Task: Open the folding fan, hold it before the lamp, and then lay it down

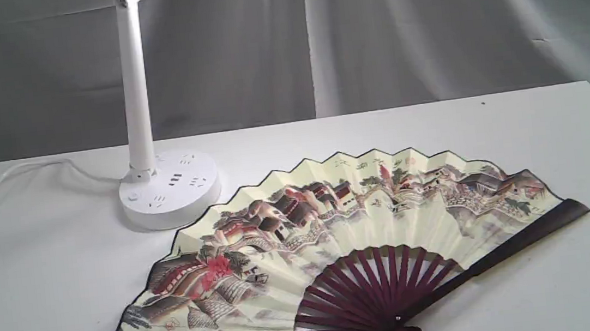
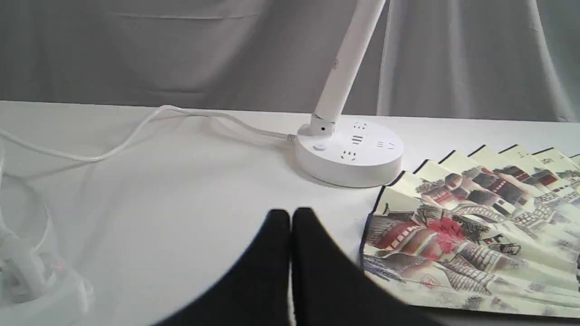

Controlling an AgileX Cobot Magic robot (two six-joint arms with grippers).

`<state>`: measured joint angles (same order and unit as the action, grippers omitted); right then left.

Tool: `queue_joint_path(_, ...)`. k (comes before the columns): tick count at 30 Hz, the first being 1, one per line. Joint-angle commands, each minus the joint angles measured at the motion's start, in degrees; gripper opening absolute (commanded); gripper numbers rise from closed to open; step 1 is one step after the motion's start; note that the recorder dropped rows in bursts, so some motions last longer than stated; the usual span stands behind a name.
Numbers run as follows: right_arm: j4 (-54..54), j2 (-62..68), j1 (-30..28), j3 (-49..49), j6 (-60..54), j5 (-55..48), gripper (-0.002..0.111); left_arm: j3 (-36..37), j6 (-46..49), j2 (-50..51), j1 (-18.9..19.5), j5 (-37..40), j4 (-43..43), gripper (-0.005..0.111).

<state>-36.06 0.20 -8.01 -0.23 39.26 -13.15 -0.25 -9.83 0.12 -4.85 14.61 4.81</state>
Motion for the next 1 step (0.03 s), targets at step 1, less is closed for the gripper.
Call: queue_joint_path(1, -0.29, -0.2, 0.15, 0.23, 0.22, 0.73, 0.0, 0.25, -0.23, -0.12, -0.42, -0.89, 0.2, 0.0)
